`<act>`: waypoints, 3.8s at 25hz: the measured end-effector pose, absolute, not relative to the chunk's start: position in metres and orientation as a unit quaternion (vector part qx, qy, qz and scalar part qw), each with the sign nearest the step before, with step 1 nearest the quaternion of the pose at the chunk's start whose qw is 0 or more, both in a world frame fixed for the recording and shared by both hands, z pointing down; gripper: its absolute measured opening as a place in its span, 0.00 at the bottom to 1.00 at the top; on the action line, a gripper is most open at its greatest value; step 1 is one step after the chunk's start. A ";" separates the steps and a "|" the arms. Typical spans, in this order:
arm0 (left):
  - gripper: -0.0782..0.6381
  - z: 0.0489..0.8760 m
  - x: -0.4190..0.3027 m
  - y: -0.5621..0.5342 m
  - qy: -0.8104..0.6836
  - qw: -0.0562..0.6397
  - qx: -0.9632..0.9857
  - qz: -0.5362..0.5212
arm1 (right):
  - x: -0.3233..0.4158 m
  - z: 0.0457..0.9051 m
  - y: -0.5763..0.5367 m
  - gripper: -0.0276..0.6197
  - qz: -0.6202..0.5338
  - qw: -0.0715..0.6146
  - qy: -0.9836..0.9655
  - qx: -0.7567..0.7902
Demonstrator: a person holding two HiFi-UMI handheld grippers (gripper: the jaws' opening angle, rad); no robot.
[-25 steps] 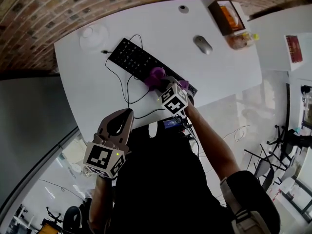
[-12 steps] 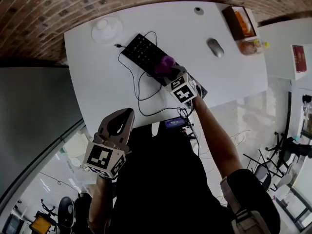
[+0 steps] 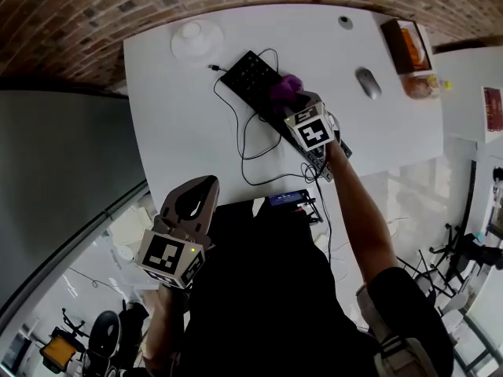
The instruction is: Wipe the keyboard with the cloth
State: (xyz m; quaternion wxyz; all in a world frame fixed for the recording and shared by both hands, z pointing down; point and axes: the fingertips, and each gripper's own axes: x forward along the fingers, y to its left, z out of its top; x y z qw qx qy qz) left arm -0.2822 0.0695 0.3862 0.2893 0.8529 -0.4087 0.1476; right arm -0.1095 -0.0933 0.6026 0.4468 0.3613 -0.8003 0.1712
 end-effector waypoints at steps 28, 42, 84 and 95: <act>0.13 0.380 -0.277 0.082 -0.413 0.263 0.859 0.150 | -0.122 0.554 -0.098 0.23 0.111 0.399 -0.822 0.391; 0.13 0.355 -0.157 0.081 -0.339 0.225 0.900 0.156 | -0.049 0.459 -0.029 0.23 0.097 0.307 -0.852 0.413; 0.13 0.365 0.060 0.059 -0.309 0.231 0.904 0.184 | 0.257 0.568 -0.002 0.23 0.170 0.420 -0.770 0.450; 0.13 0.367 0.058 0.057 -0.322 0.237 0.896 0.192 | 0.233 0.612 0.010 0.25 0.229 0.441 -0.777 0.387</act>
